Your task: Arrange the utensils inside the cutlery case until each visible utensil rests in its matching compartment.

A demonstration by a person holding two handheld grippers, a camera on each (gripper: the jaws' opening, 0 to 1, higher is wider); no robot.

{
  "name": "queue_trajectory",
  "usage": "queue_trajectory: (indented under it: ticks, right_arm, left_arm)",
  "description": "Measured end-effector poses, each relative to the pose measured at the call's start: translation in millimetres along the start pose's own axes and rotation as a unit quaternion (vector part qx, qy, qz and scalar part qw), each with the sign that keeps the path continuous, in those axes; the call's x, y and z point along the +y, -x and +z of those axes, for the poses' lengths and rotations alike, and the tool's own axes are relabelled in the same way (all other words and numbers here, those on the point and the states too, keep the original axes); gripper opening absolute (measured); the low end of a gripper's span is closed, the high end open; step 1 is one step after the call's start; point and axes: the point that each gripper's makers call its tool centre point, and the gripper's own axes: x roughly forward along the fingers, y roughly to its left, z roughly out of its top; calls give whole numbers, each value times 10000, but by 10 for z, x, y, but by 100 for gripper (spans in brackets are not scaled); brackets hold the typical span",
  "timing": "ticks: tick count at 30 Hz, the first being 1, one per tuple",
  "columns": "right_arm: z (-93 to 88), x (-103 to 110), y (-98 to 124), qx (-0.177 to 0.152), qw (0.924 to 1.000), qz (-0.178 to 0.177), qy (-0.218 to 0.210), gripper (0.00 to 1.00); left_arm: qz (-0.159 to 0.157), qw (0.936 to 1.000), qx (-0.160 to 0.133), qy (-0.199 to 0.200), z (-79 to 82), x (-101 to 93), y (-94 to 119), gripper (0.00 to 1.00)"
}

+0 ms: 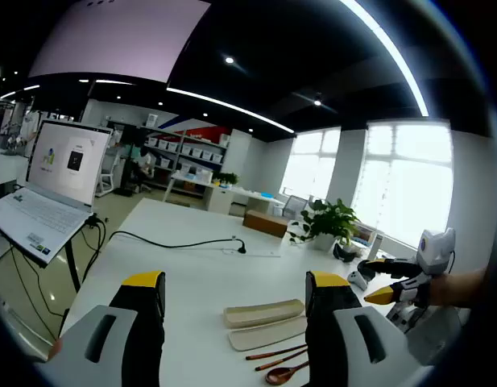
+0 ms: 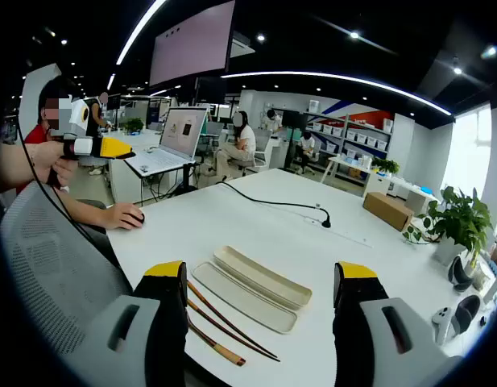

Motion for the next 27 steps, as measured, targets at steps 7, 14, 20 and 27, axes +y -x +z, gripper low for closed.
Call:
queue_trajectory:
  ticks: [7,14,20,27]
  right_arm:
    - [1,-2,0,-5,10000,1,-6,73]
    - [0,-1,-2,0,10000,3,-6,73]
    - [12,4,-8,-36,10000,28,41,72]
    - [16,24,-15,-47,9999,71,62,71]
  left_arm:
    - [2,10000,-8,1,5,-2,0,73]
    - [0,10000,-3,2,4,-3,-1,73]
    - [-6,10000,2,9,2,1,-8,72]
    - [-13,10000,17,-11,-4,-3,-6,72]
